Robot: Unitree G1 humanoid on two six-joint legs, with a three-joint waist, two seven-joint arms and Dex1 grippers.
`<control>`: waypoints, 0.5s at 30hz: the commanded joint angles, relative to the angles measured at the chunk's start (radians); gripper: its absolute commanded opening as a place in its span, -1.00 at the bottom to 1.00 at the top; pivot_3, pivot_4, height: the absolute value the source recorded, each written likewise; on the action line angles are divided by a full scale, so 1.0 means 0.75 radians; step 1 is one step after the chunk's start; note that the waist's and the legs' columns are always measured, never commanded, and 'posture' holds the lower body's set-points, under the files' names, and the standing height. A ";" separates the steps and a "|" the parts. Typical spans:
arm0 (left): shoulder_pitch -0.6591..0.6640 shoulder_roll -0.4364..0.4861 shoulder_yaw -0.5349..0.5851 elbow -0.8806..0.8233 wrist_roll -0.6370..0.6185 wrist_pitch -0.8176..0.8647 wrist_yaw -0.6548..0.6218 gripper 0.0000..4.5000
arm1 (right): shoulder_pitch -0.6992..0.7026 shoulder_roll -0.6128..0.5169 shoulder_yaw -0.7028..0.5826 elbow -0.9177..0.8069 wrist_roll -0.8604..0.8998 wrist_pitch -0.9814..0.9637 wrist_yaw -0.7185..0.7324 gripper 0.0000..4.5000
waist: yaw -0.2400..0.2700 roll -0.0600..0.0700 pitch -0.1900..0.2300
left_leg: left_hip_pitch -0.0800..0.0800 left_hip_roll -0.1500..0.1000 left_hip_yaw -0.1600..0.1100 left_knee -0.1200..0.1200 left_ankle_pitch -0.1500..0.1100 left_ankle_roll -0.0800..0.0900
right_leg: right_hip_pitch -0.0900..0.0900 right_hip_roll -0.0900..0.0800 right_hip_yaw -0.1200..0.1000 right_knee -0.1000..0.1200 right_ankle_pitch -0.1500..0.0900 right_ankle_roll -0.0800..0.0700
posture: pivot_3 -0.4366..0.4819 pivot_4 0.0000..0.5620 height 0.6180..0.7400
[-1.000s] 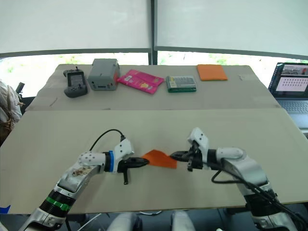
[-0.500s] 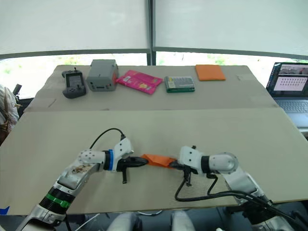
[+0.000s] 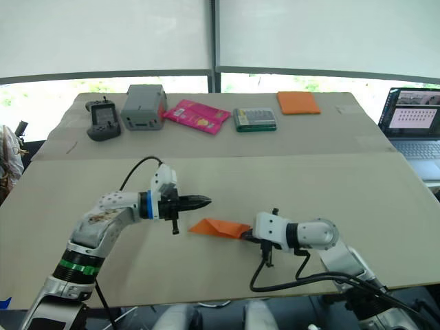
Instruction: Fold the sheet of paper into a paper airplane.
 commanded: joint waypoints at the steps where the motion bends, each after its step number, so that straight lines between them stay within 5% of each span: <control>1: 0.000 0.028 -0.118 0.029 0.138 -0.064 0.019 -1.00 | 0.022 -0.015 0.007 0.018 -0.043 0.029 -0.005 -0.99 | 0.000 0.000 0.000 | 0.000 0.000 0.000 0.000 0.000 0.000 | 0.000 0.000 0.000 0.000 0.000 0.000 | -0.05 -0.47 1.00; 5: -0.001 0.087 -0.228 0.126 0.302 -0.174 0.023 -1.00 | 0.019 -0.023 0.003 0.015 -0.041 0.036 -0.003 -0.99 | 0.001 0.000 0.000 | 0.000 -0.002 0.000 0.000 0.000 0.000 | 0.000 0.001 0.001 0.000 0.000 0.000 | -0.05 -0.47 1.00; 12: -0.001 0.013 -0.248 0.224 0.322 -0.226 0.027 -1.00 | 0.008 -0.024 -0.057 -0.029 0.051 0.109 0.011 -0.99 | 0.010 0.000 0.000 | 0.002 -0.001 0.000 0.001 0.000 0.000 | 0.002 -0.001 0.001 0.000 0.000 0.000 | -0.05 -0.47 1.00; 15: 0.016 -0.007 -0.246 0.221 0.317 -0.221 0.025 -1.00 | 0.010 -0.044 -0.111 -0.099 0.156 0.185 0.064 -0.47 | 0.018 0.000 0.000 | 0.001 -0.001 0.000 0.001 0.000 0.000 | 0.001 -0.001 0.001 0.000 0.000 0.000 | -0.05 -0.47 1.00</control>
